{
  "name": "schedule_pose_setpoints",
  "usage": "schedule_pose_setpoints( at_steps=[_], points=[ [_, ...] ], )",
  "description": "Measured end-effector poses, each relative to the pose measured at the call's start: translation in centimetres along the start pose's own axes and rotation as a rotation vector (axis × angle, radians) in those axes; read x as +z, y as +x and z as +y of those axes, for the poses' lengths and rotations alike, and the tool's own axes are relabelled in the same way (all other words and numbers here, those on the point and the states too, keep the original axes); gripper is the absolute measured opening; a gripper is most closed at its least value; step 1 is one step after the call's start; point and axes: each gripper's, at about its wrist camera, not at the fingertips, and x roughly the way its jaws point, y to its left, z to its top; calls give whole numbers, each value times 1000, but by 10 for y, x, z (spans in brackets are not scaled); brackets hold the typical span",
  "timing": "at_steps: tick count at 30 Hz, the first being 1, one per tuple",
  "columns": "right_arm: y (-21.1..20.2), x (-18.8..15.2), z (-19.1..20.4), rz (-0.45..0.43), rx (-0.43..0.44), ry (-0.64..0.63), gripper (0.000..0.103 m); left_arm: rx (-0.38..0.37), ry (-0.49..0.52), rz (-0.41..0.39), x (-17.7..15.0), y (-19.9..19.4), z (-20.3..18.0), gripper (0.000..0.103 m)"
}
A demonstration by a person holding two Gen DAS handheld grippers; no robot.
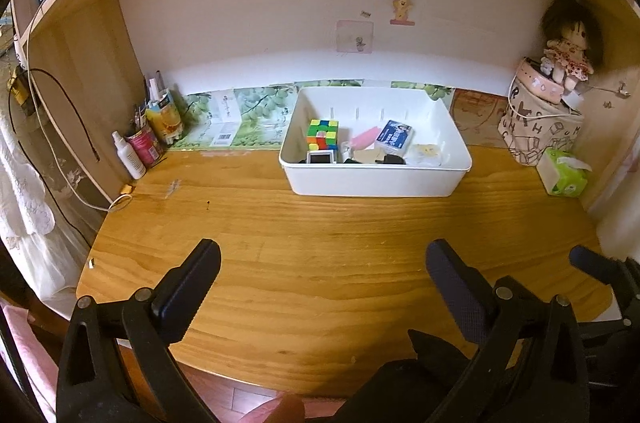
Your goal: Organize rigid objects
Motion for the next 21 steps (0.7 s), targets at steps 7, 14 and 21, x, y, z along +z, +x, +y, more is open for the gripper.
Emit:
schedule_pose_setpoints(
  at_steps=[7,14,21],
  points=[
    [-3,2,9,-19,-9,-43,103,9,-18,8,-3,0,6,102],
    [-2,1,8,-10,-6,-45,103,5,-18,16,-3,1,5,102],
    [-1,0,4,-2,-10,-38,103,0,-12,20,-3,3,1,102]
  ],
)
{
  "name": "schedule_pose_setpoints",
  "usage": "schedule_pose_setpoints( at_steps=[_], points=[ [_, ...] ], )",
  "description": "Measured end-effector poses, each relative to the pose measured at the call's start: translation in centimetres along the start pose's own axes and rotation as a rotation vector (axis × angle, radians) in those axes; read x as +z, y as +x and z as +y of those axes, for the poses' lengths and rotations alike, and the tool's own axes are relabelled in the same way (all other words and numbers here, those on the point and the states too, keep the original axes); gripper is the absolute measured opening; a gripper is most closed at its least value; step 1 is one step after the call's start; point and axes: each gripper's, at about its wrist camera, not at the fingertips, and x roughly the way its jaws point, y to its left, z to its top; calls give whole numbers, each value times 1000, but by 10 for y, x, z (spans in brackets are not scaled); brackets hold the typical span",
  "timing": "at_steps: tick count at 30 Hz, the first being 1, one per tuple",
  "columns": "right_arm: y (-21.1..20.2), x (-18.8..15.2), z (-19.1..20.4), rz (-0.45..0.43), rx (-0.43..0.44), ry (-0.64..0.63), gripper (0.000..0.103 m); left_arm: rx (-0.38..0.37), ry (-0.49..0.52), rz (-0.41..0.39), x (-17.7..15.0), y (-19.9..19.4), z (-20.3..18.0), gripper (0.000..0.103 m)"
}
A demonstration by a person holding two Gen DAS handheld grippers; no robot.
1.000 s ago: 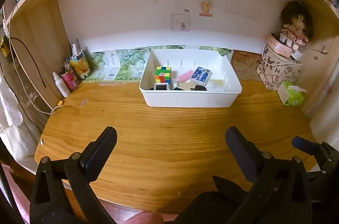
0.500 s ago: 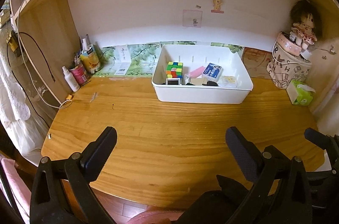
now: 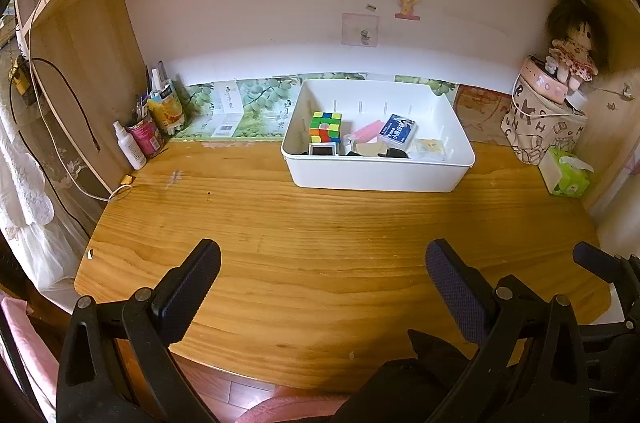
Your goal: Organize rigid objects
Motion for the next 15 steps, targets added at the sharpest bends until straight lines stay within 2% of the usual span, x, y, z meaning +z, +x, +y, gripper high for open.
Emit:
schedule_pose_setpoints(
  at_steps=[15],
  points=[
    [5,3,-7,11,8,10,103,4,9,6,4,6,-7,102]
  ],
)
